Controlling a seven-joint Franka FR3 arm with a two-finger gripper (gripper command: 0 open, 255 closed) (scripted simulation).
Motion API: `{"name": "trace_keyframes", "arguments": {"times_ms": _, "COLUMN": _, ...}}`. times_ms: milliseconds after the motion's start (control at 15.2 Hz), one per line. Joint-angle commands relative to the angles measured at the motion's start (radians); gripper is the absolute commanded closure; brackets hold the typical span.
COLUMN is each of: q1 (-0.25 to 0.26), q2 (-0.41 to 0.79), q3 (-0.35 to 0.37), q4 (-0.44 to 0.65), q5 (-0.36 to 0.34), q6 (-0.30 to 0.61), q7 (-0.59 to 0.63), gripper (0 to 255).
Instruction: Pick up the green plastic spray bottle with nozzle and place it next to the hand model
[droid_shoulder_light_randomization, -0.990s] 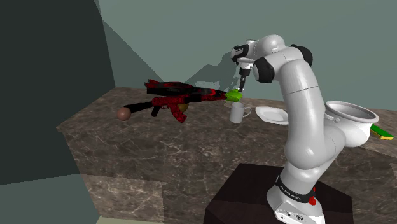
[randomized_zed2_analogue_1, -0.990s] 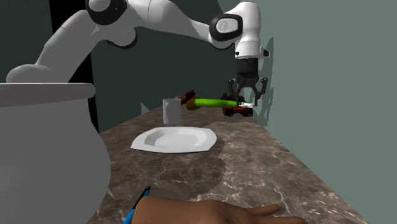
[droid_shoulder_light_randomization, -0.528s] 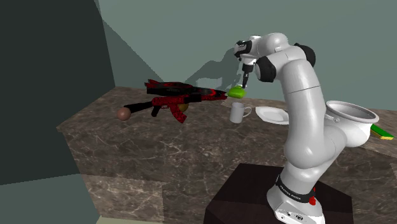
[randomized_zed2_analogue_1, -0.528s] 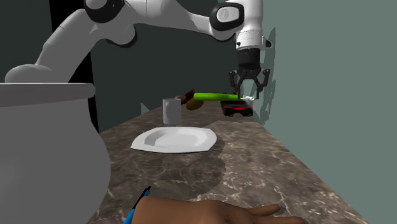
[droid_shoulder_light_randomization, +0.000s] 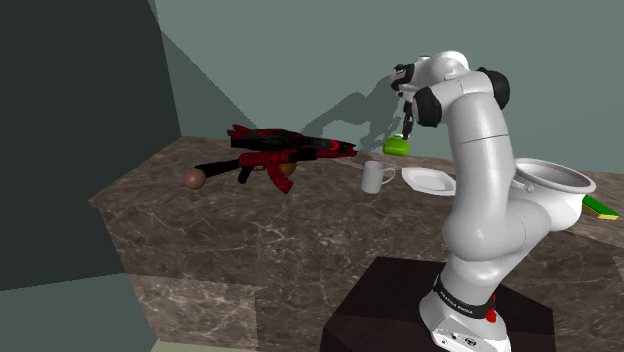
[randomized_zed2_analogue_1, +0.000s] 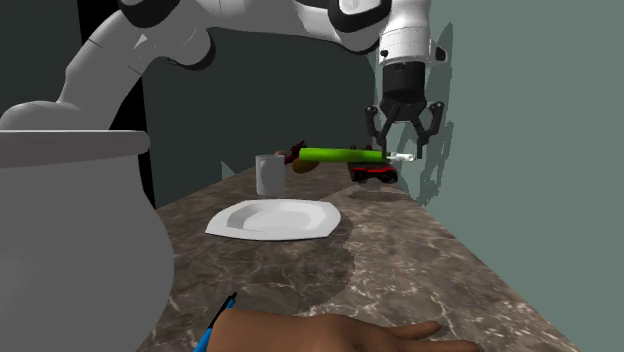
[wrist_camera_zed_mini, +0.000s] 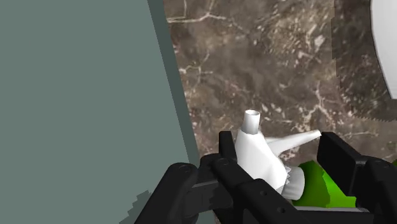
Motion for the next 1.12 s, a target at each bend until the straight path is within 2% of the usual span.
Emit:
{"name": "trace_keyframes", "arguments": {"times_ms": 0, "q1": -0.036, "q2": 0.007, "q3": -0.003, "q4": 0.006, "q5": 0.007, "q6": -0.001, "q7": -0.039, "gripper": 255}}
{"name": "trace_keyframes", "arguments": {"times_ms": 528, "q1": -0.203, "q2": 0.07, "q3": -0.006, "q4": 0.107, "q5": 0.042, "q6": -0.045, "q7": -0.176, "gripper": 255}}
{"name": "trace_keyframes", "arguments": {"times_ms": 1056, "q1": -0.184, "q2": 0.082, "q3": 0.001, "q4": 0.014, "q5": 0.054, "q6": 0.053, "q7": -0.192, "gripper": 255}}
